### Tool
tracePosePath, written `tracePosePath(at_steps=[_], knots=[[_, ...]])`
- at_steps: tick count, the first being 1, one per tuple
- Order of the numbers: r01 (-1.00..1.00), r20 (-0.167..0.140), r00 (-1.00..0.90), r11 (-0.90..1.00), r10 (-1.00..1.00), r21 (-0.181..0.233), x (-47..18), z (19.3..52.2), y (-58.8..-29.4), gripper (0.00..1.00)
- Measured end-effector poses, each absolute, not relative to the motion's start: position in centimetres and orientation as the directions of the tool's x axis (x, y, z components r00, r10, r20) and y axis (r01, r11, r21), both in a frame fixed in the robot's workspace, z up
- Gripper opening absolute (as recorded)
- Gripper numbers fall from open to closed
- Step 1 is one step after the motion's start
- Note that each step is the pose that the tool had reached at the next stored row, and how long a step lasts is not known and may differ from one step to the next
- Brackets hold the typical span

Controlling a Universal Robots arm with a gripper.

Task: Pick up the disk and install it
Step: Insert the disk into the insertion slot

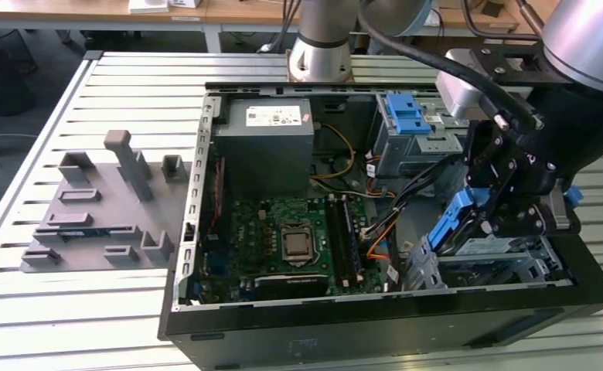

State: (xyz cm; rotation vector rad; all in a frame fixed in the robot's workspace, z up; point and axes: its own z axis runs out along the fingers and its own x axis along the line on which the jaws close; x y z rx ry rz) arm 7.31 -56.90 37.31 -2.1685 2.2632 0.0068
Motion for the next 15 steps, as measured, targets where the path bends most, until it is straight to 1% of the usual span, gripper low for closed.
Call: tracePosePath(at_steps=[15], knots=[[-0.999, -0.008, -0.043, 0.043, -0.999, -0.002, 7.31, 36.49, -56.9, 0.36]])
